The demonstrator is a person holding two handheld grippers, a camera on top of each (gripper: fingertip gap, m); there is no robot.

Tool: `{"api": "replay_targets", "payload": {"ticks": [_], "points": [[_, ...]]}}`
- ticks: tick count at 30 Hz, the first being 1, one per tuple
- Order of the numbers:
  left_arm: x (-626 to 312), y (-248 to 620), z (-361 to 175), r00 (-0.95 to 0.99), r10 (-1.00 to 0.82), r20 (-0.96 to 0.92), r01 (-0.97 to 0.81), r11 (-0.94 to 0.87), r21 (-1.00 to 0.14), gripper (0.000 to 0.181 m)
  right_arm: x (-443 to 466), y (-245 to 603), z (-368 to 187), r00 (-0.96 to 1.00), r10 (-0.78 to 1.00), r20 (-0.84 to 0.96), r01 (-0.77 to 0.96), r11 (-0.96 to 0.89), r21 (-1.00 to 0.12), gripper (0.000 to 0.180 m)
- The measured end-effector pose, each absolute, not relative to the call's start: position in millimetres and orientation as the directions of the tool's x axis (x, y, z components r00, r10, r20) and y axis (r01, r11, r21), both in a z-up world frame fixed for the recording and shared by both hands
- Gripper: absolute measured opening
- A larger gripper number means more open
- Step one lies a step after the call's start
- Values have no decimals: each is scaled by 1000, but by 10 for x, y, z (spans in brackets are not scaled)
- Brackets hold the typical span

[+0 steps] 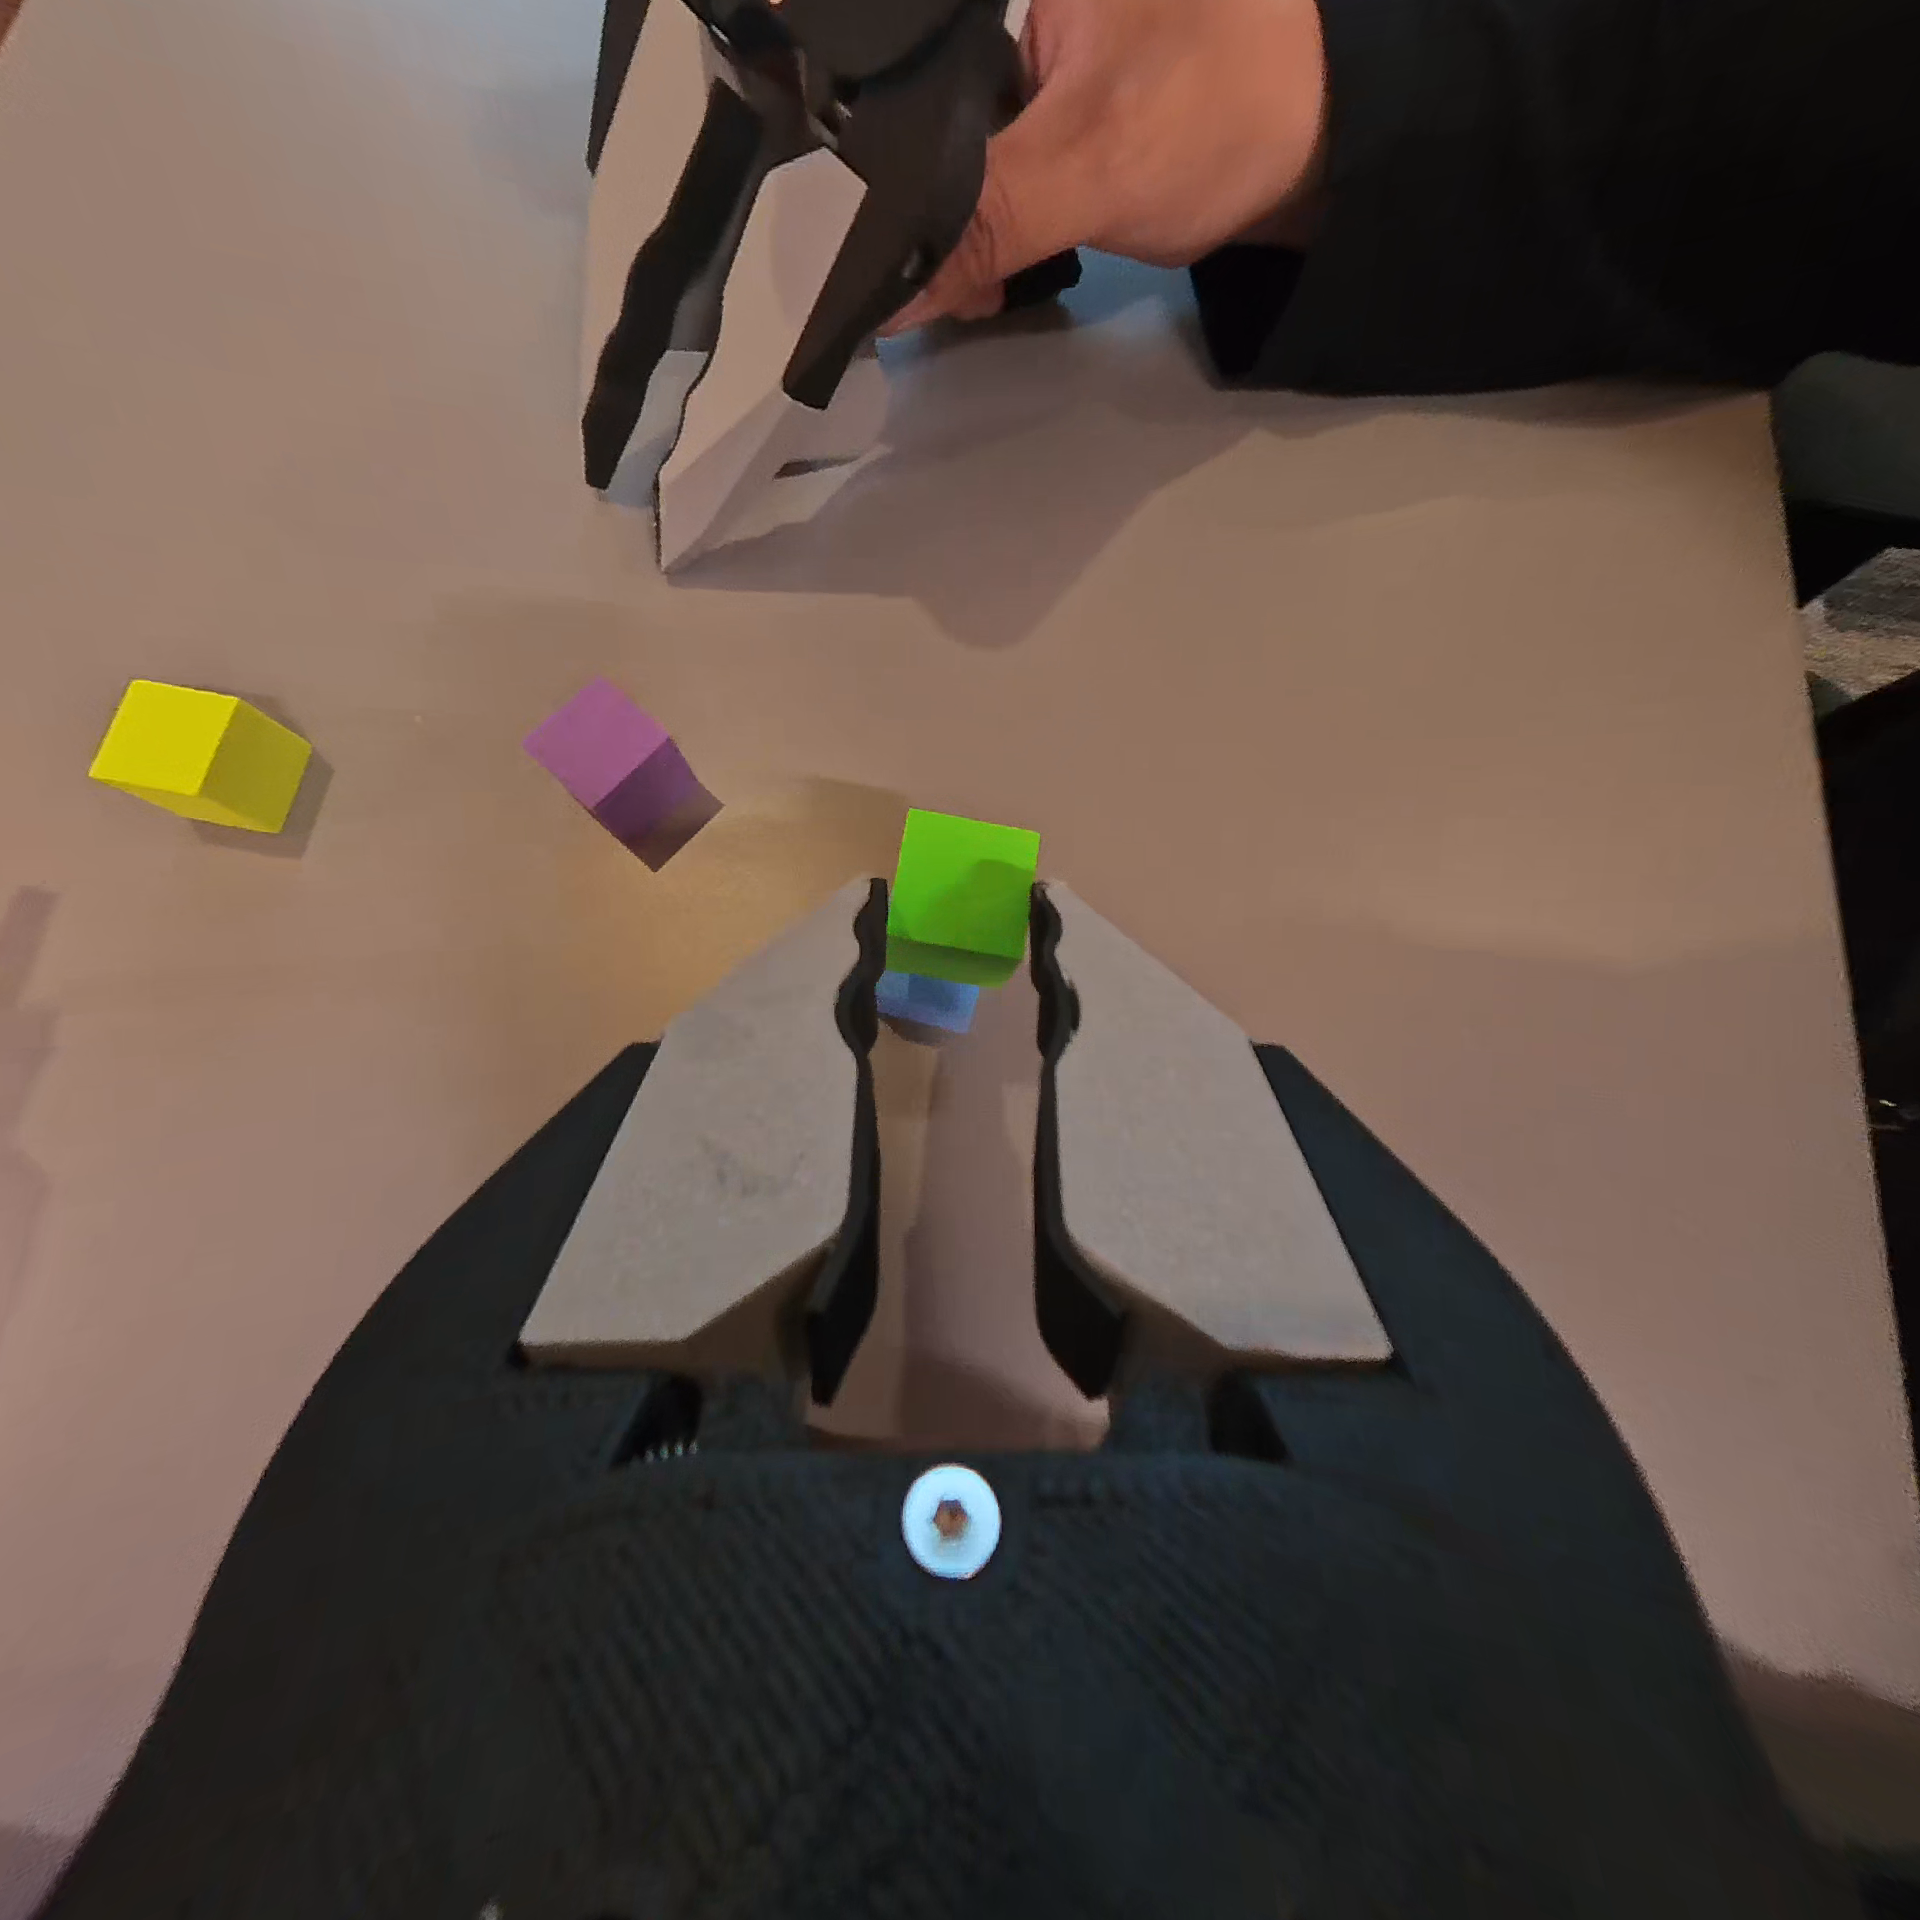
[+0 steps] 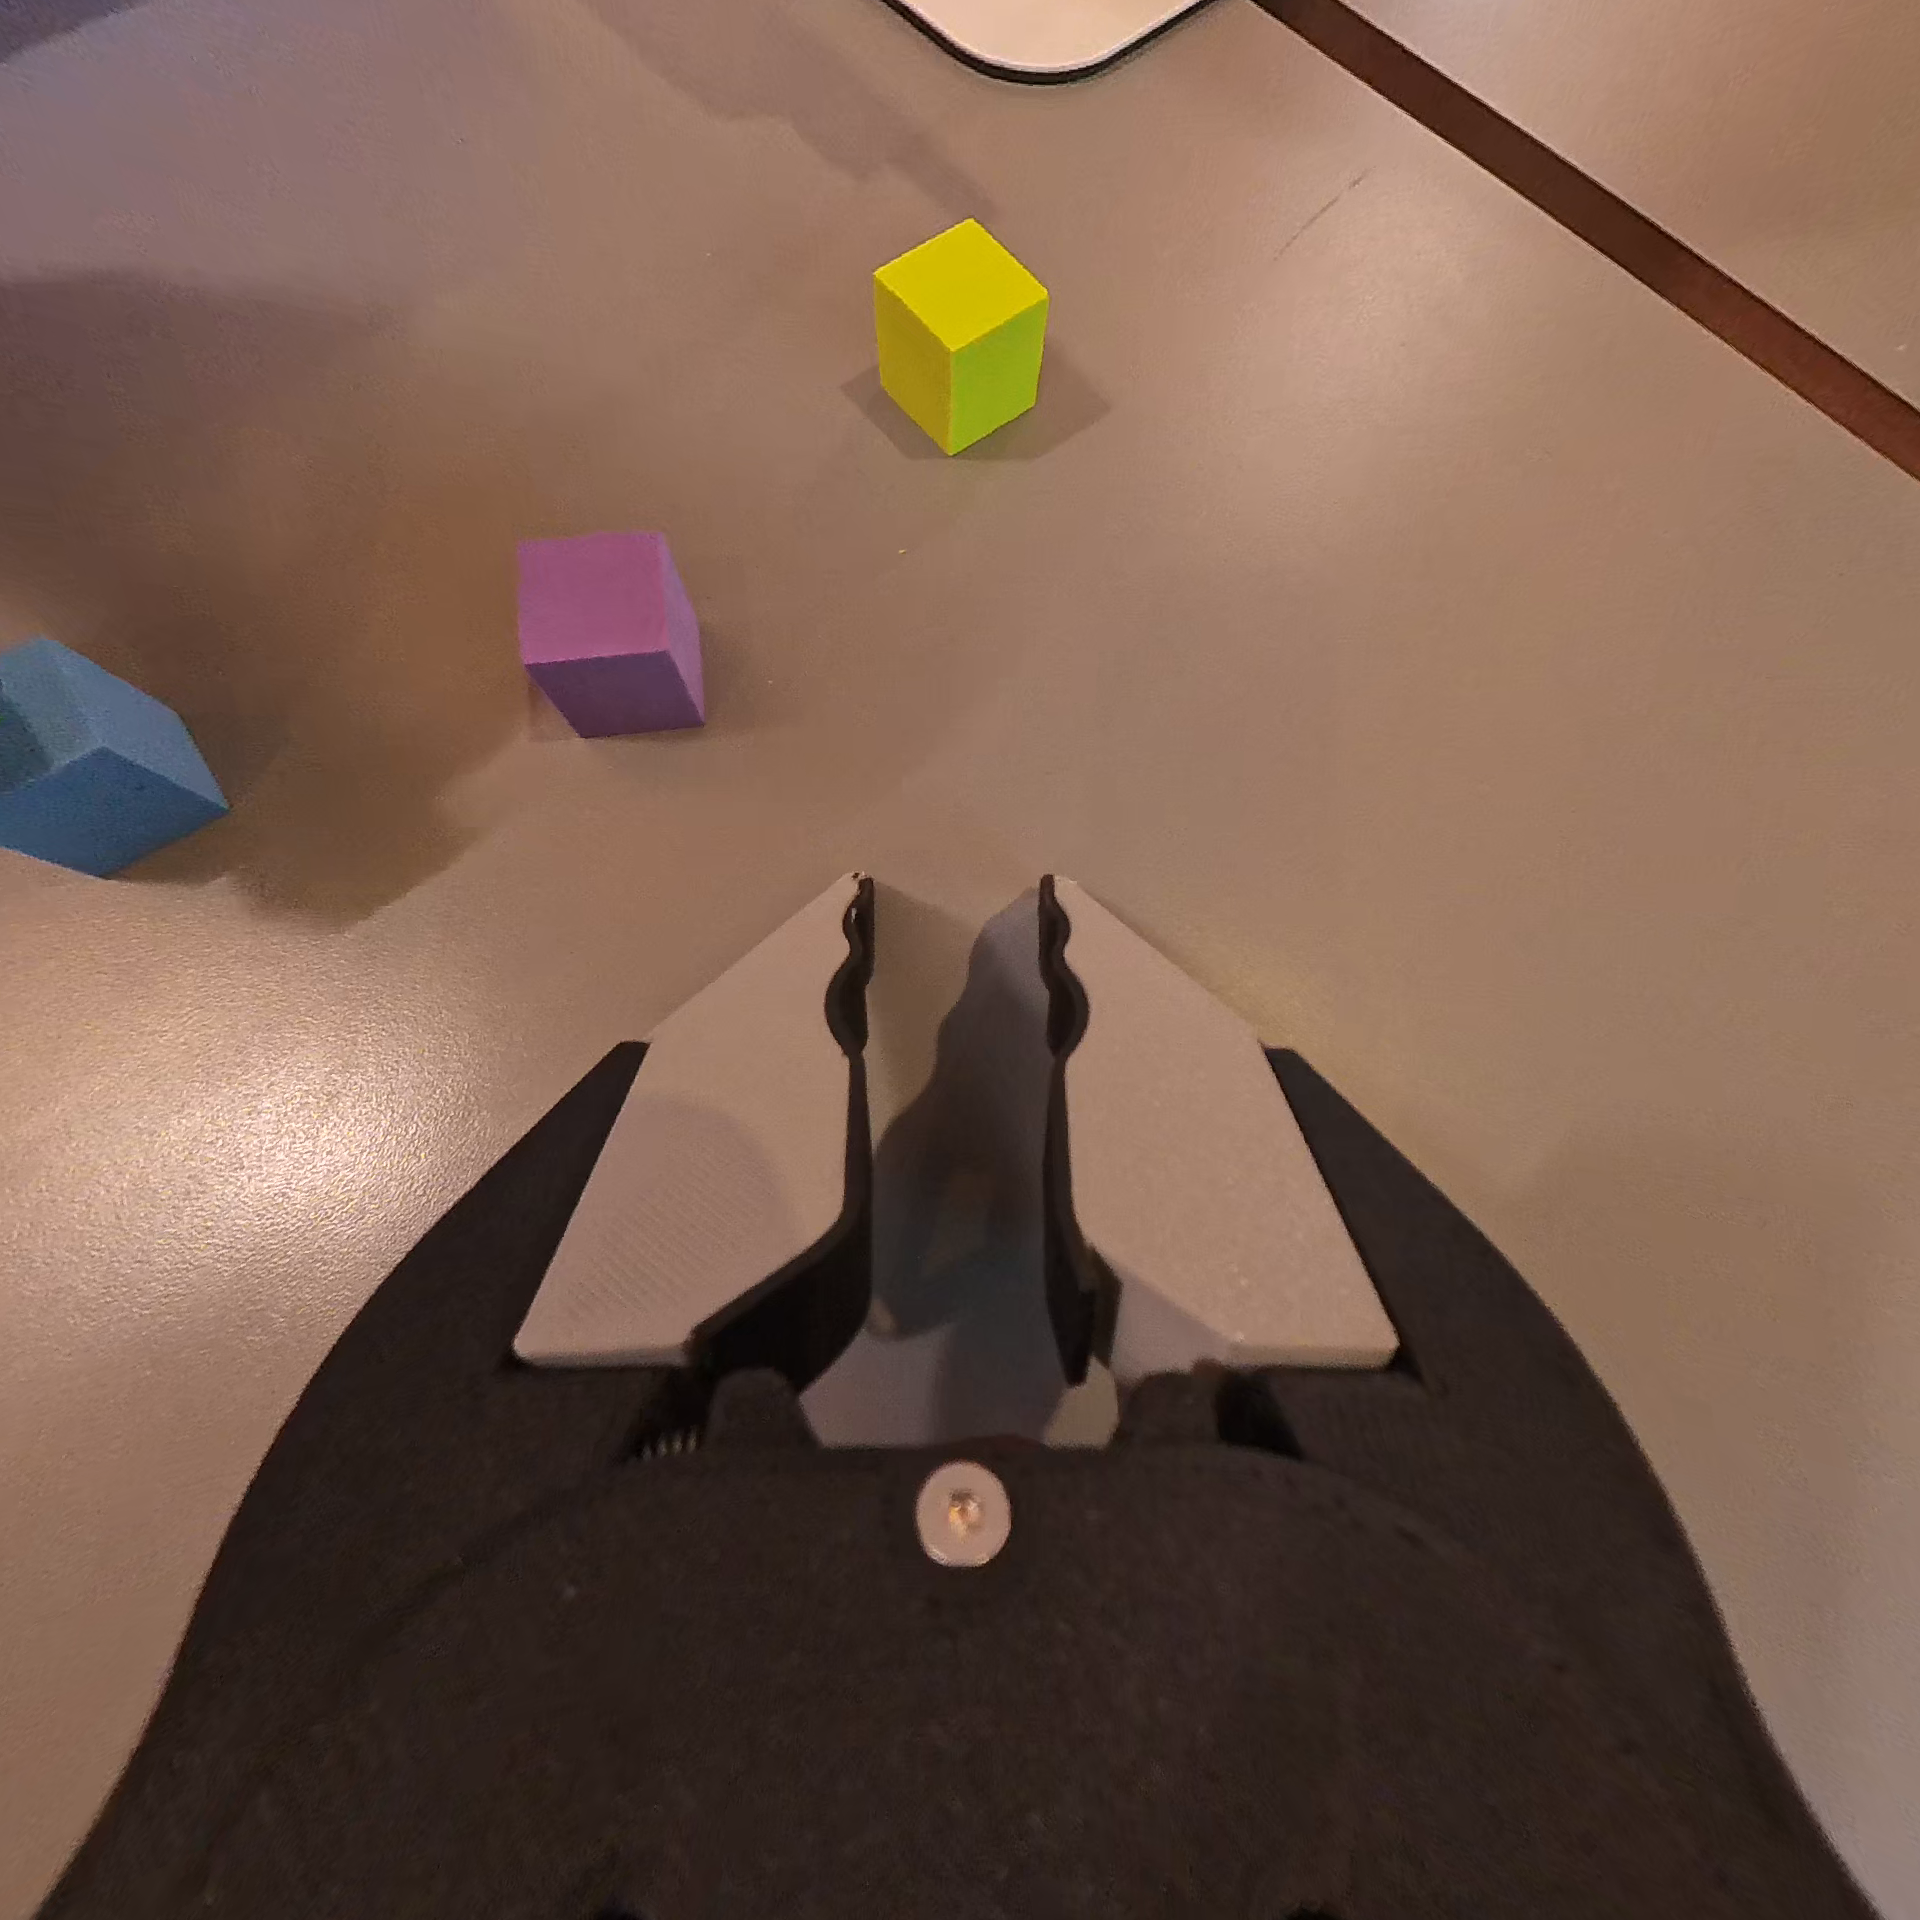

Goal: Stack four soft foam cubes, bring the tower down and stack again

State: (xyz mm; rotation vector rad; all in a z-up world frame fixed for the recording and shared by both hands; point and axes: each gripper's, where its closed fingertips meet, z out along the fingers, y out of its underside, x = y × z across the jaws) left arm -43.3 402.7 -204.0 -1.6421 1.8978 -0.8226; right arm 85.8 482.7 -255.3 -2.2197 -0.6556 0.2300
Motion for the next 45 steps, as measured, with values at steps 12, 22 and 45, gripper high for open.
{"api": "replay_targets", "payload": {"ticks": [12,22,45], "points": [[-466,4076,-2148,-139,-990,7,-711,95,-697,25,847,4821,-2553,848,529,44,382,-551,-742,29],[-491,4086,-2209,-136,-990,28,-711,77,-699,25,845,4820,-2553,848,528,43,381,-552,-742,29],[-646,3979,-2550,-157,-986,63,-781,85,-619,42,828,4809,-2553,846,532,44,384,-550,-742,29]]}}
